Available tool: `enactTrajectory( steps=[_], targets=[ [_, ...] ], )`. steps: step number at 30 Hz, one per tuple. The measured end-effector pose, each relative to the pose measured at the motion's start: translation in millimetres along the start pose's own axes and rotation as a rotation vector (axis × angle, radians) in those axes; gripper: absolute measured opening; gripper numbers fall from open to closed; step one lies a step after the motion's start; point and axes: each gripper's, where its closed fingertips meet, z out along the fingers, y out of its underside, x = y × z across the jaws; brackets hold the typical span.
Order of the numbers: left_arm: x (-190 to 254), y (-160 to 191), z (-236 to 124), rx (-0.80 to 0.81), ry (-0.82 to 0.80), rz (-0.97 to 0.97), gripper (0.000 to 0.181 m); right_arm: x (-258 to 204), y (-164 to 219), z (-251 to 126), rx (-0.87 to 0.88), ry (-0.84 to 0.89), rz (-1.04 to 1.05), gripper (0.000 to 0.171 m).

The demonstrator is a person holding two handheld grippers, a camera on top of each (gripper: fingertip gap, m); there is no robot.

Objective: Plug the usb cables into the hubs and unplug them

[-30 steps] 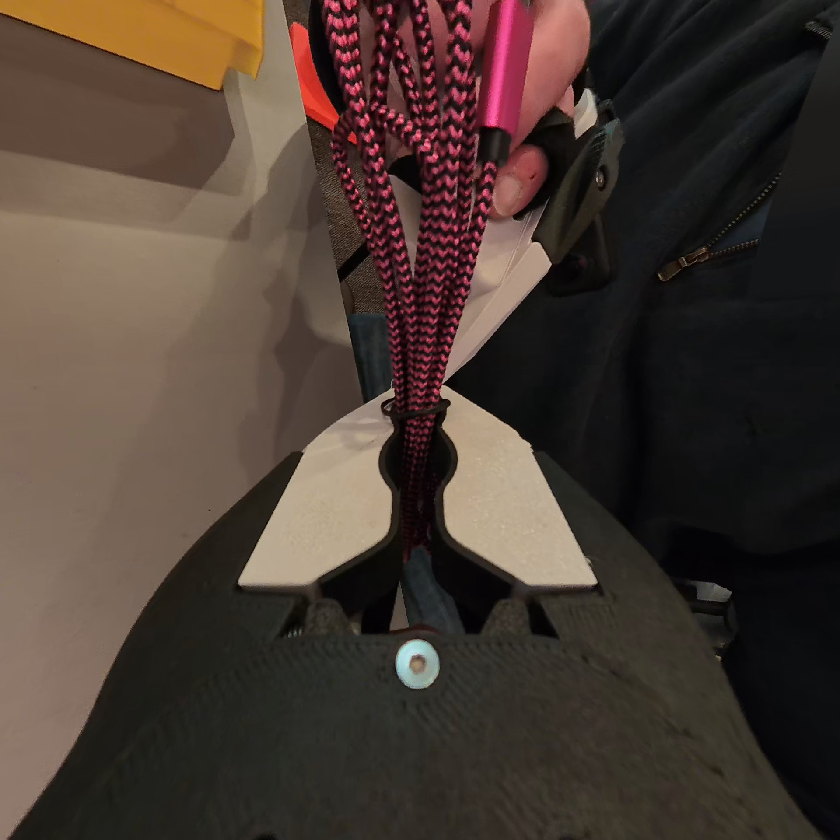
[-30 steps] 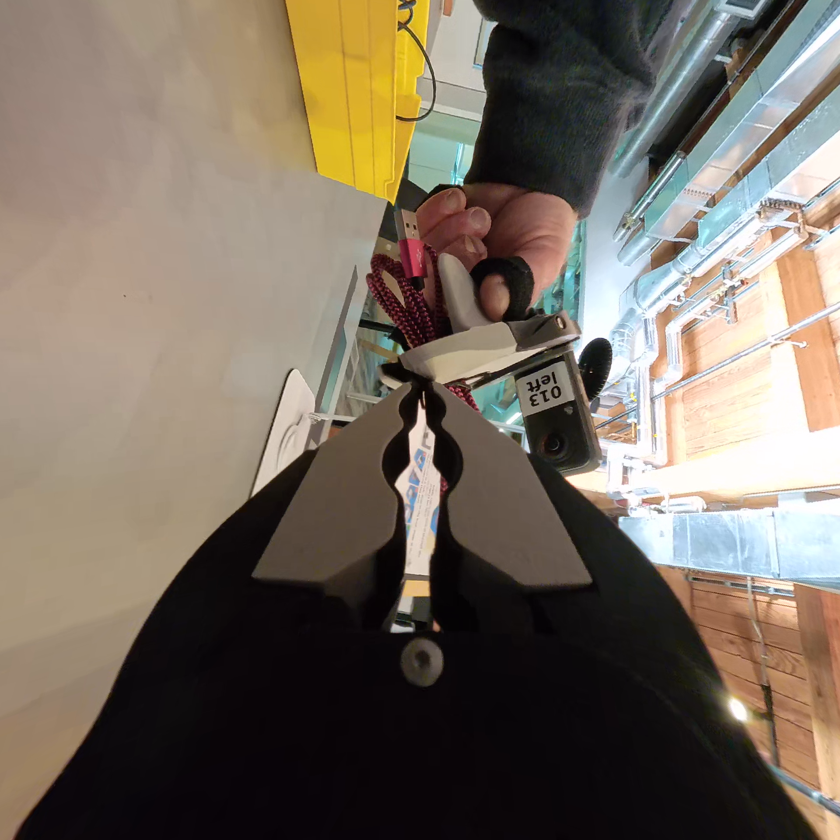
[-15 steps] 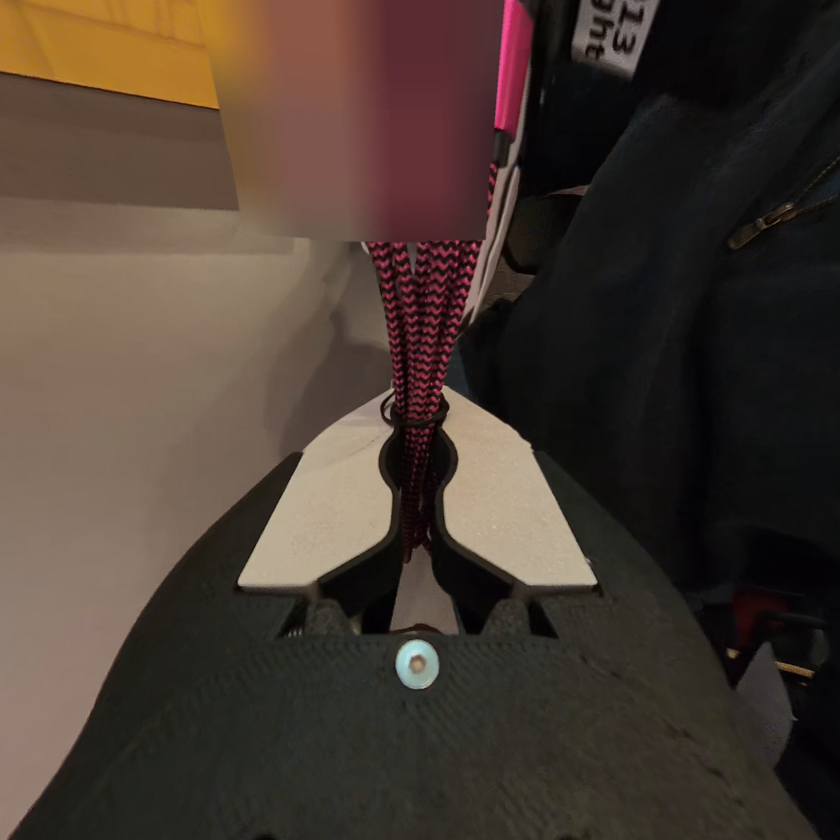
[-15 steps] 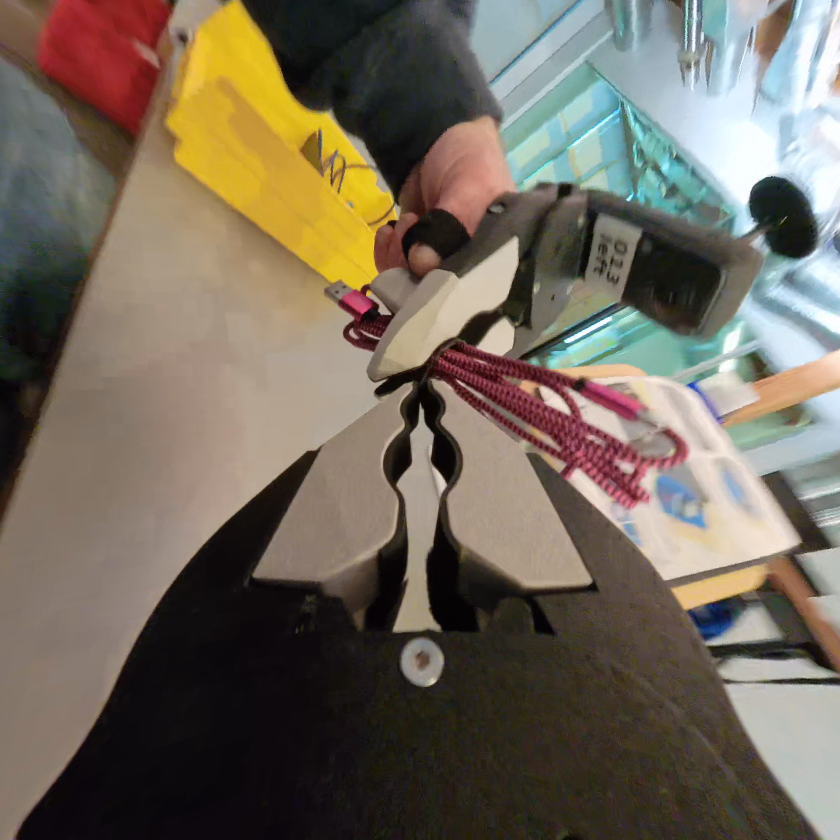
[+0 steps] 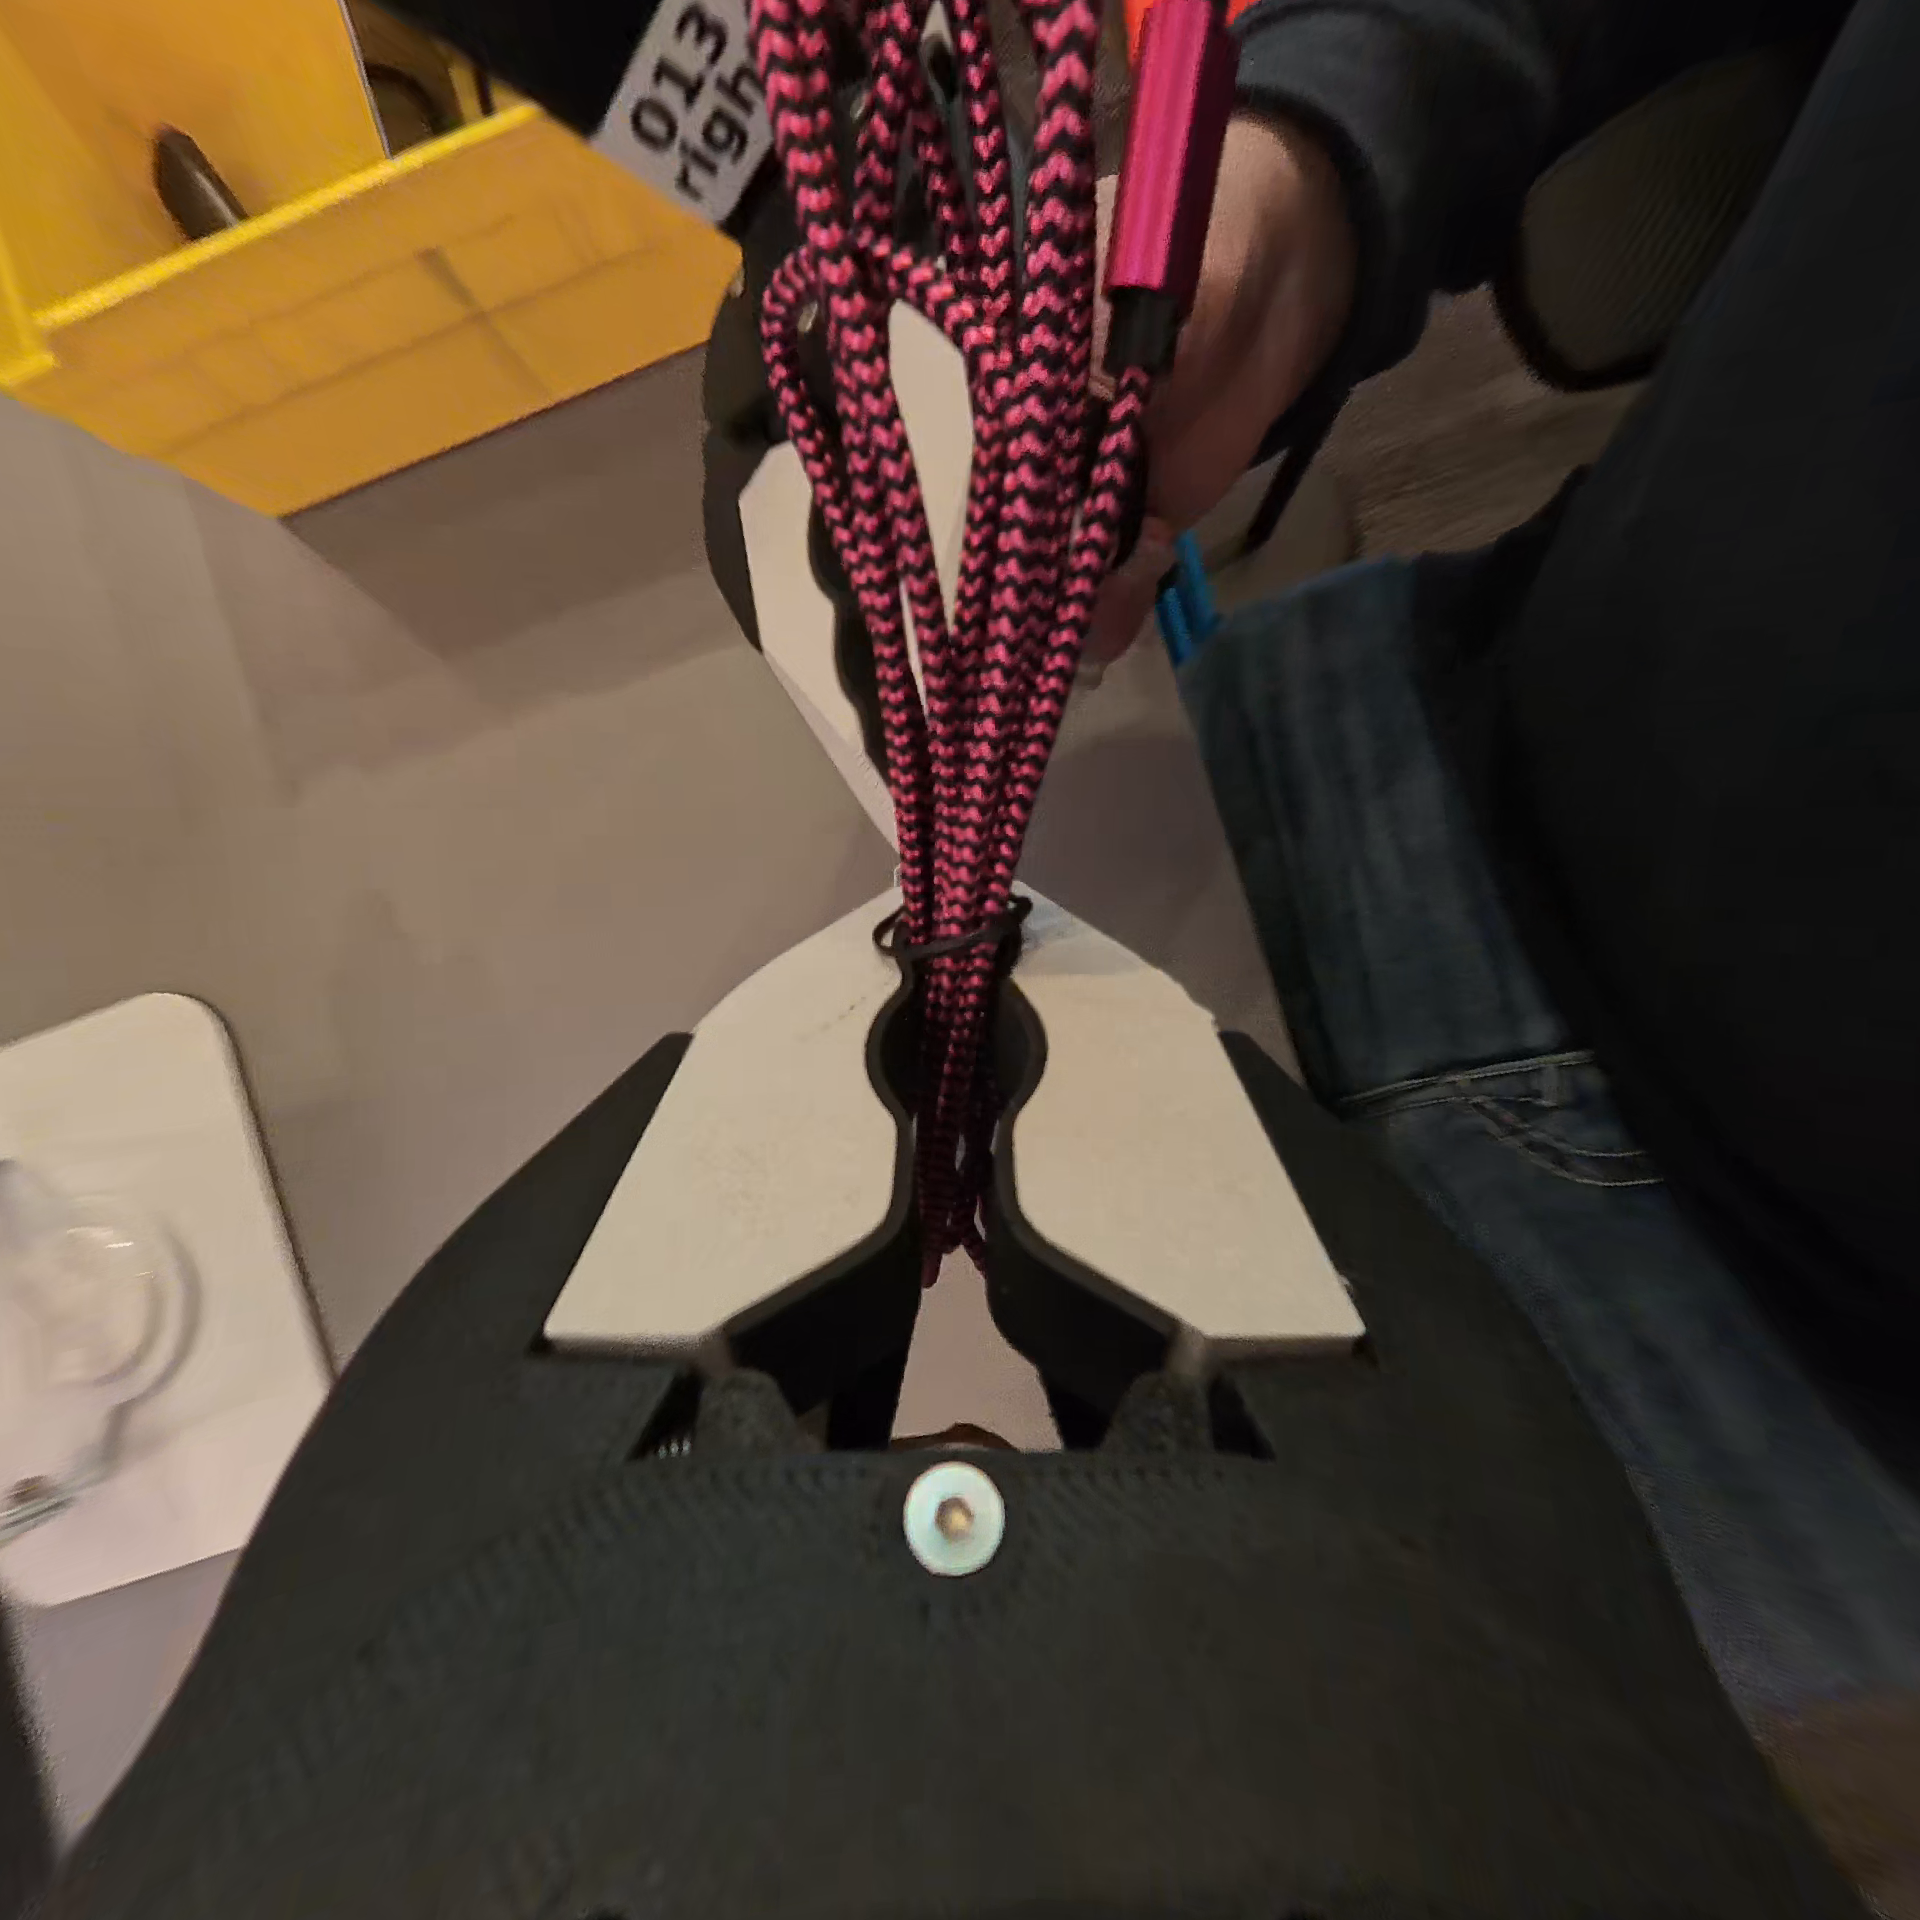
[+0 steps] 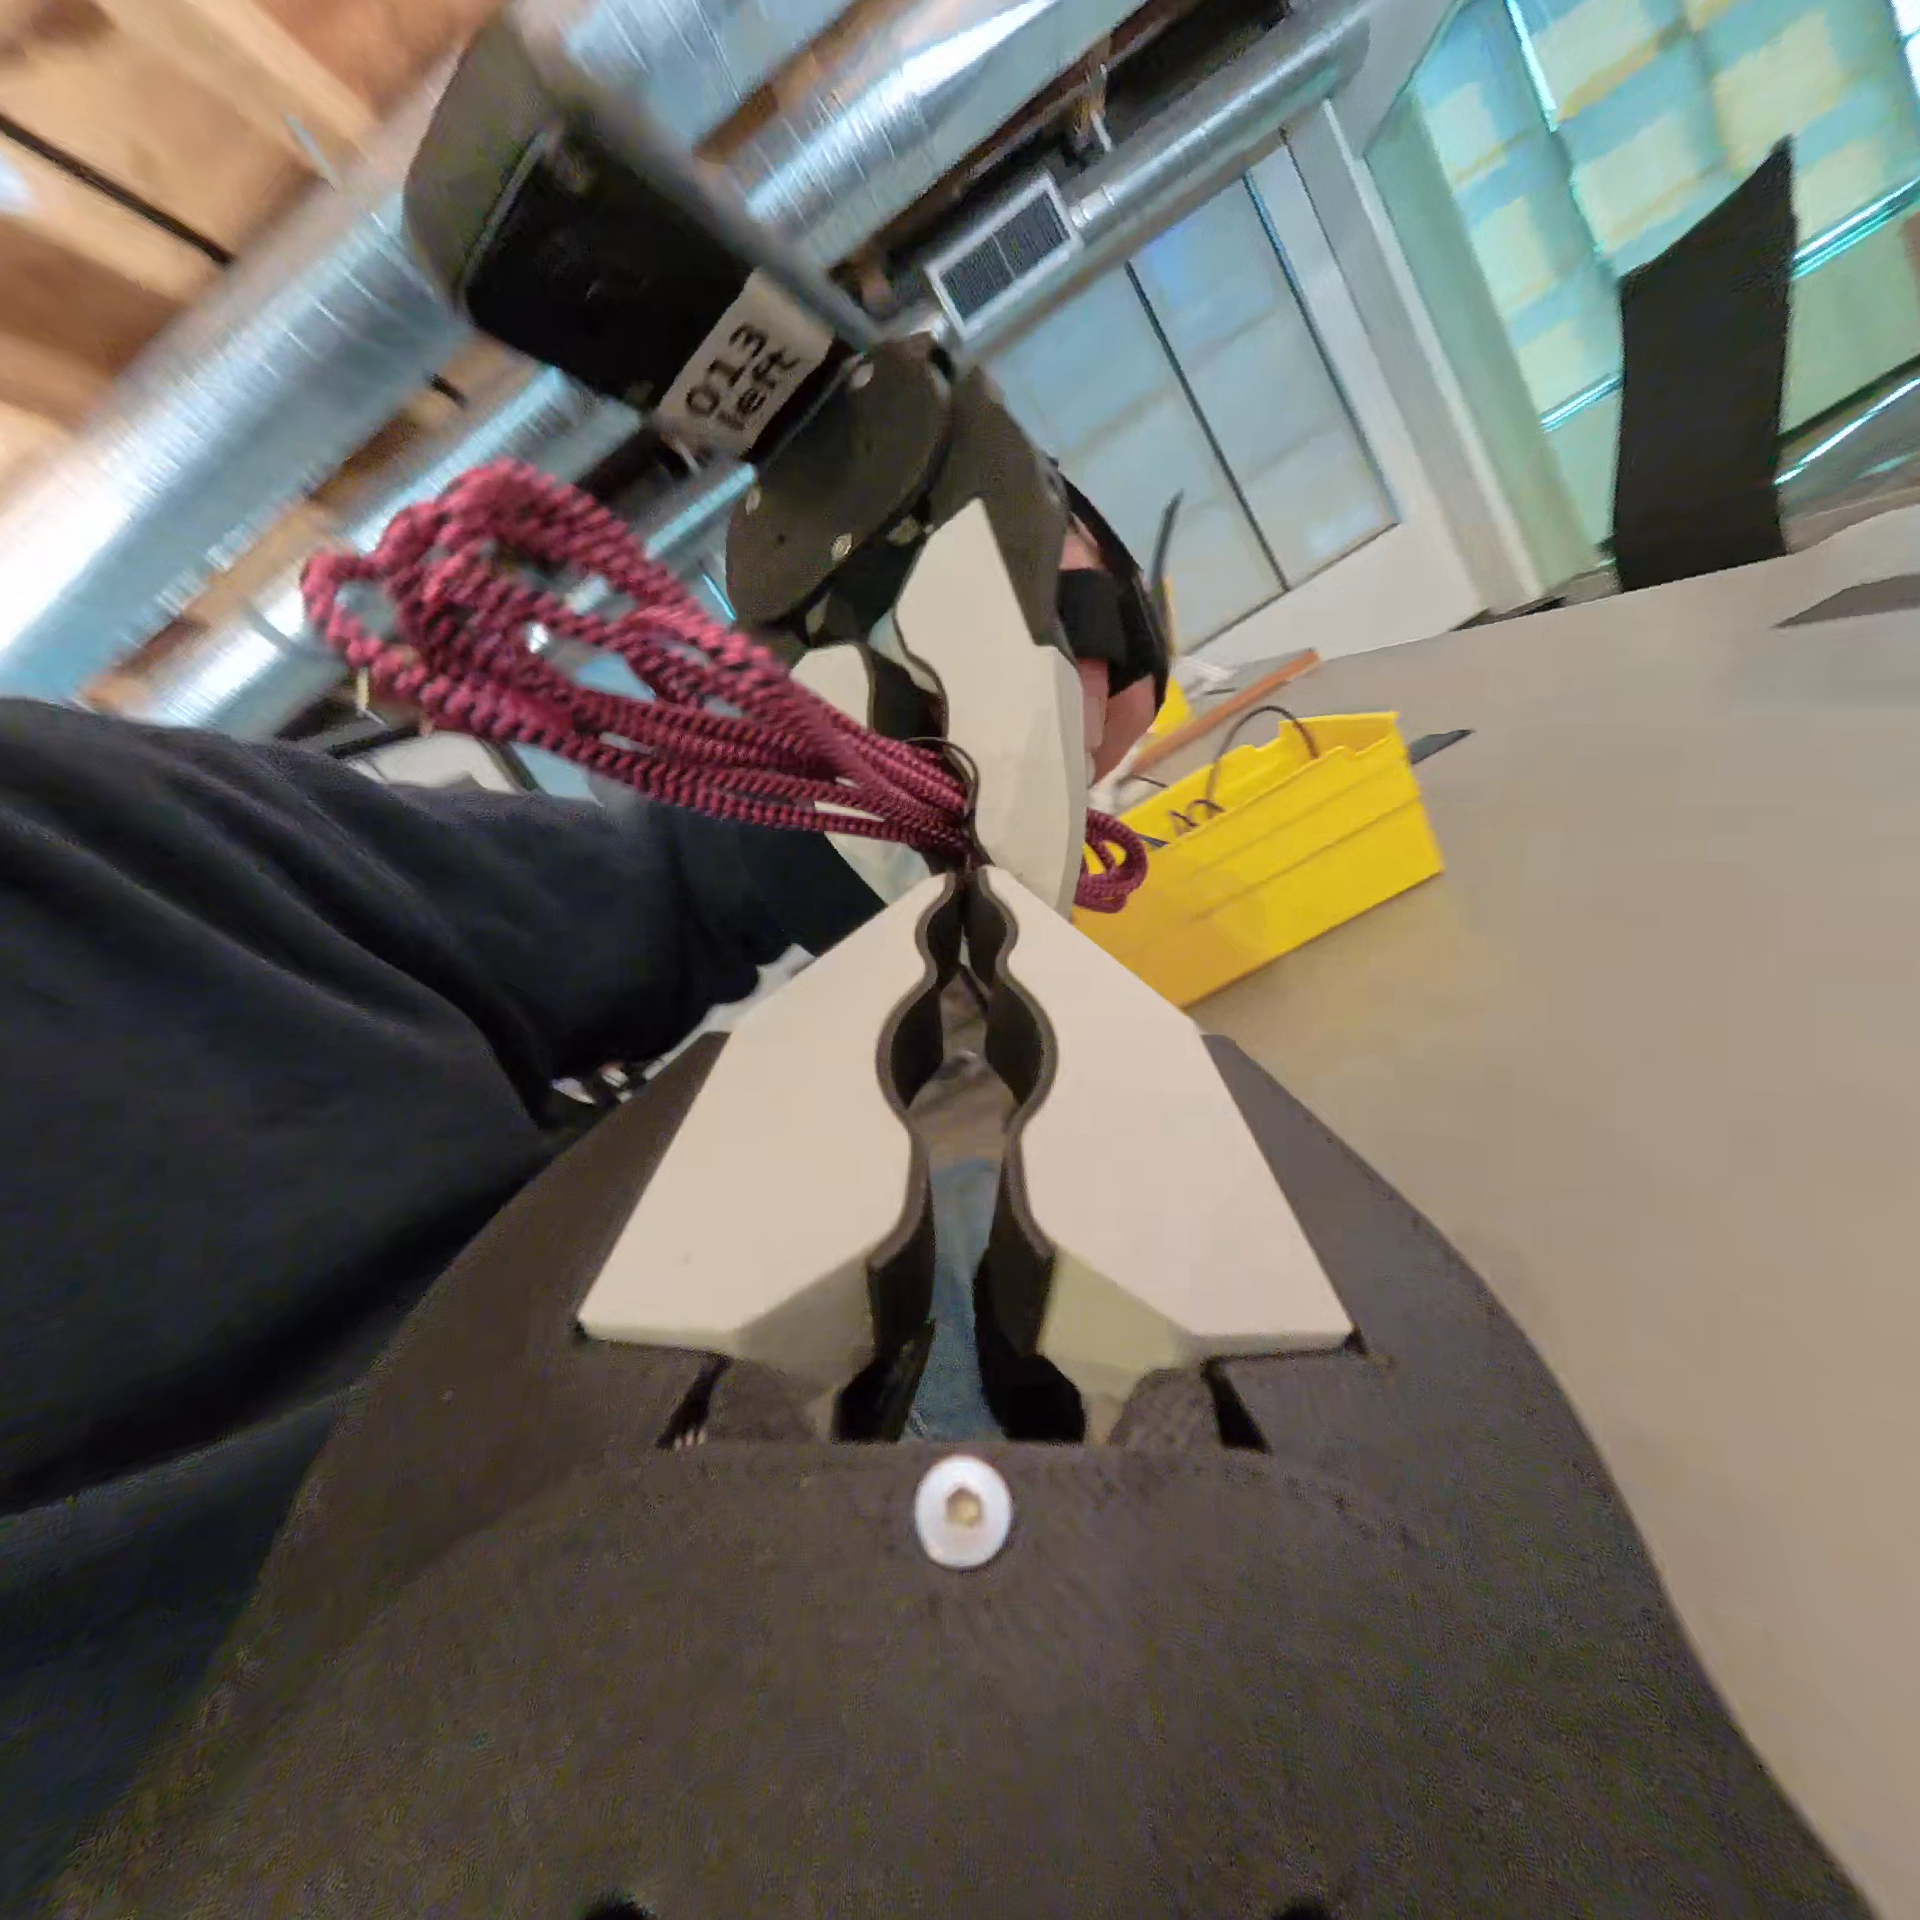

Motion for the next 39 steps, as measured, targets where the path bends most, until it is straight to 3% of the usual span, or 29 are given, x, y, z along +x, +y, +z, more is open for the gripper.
enactTrajectory(
  steps=[8,17,20,24,28,31,39],
  targets=[
    [-12,5,4,-0.152,-0.348,0.422,0.007,4,7,-3,0.089,-0.168,0.317,0.000],
    [-24,-1,0,-0.259,-0.763,0.858,0.007,6,12,-6,0.066,-0.226,0.387,0.000],
    [-28,0,-2,-0.266,-0.847,0.921,0.007,9,13,-5,0.079,-0.218,0.403,0.000],
    [-30,6,-1,-0.222,-0.848,0.839,0.007,12,7,-5,0.138,-0.180,0.327,0.004],
    [-28,9,1,-0.125,-0.789,0.684,0.007,9,5,-6,0.073,-0.118,0.133,0.020],
    [-26,9,1,-0.032,-0.719,0.526,0.007,10,1,-10,-0.016,-0.002,-0.143,0.028],
    [-23,7,3,0.250,-0.350,-0.050,0.008,14,9,-9,-0.377,0.350,-1.160,0.019]
  ],
)
